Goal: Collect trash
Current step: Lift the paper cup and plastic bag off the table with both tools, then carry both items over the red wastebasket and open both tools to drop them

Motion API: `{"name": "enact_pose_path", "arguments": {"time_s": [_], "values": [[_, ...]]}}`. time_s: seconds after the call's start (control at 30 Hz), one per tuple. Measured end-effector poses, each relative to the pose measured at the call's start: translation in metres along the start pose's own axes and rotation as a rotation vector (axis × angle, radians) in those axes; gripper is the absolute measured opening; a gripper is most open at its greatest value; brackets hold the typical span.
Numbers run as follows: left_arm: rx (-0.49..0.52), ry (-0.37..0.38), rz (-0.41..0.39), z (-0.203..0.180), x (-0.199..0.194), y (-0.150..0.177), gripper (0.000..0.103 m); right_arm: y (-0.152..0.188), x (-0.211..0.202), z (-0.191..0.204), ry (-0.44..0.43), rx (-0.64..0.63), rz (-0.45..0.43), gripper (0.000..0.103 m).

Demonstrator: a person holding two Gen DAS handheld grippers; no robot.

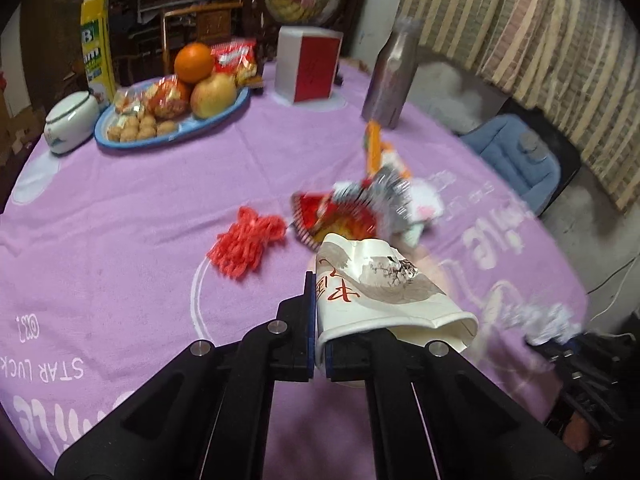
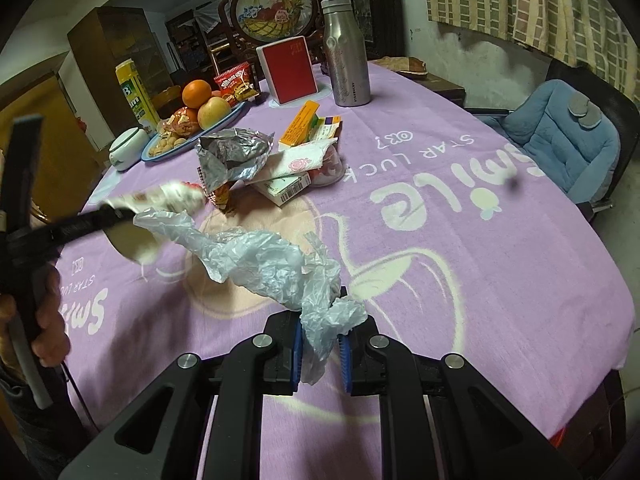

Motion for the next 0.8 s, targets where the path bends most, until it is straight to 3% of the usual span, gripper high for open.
{"name": "enact_pose_path", "arguments": {"time_s": [0.1,0.33,0.5,0.8], "values": [[0.027,0.024,-0.036,-0.017,-0.012,-0.002,0.004,0.007,-0.011,-0.007,0.019,-0.009,-0.002,0.015],[0.119,0.121,0.040,-0.082,-0.014,0.032,0.004,0.020,-0.044,-0.032,0.062,-0.006,-0.047,0.015],[0.165,0.131,-0.035,-0.114,-0.034,0.040,0.004,0.038,-0.061,-0.052,0.072,0.008,-0.058,0.015],[0.274,0.203,-0.025,-0.194,-0.040,0.065,0.004,0.074,-0.102,-0.127,0.124,0.110,-0.099,0.015]]}}
Point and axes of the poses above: each gripper's, at about its wrist camera, not at the fingertips, and x roughly the way its jaws point, z to its left, y to its underside, the point moved 10 cm from there along x, roughly the way its jaws point, and after that the axes turned 2 degrees about -x, right-handed, at the moved point
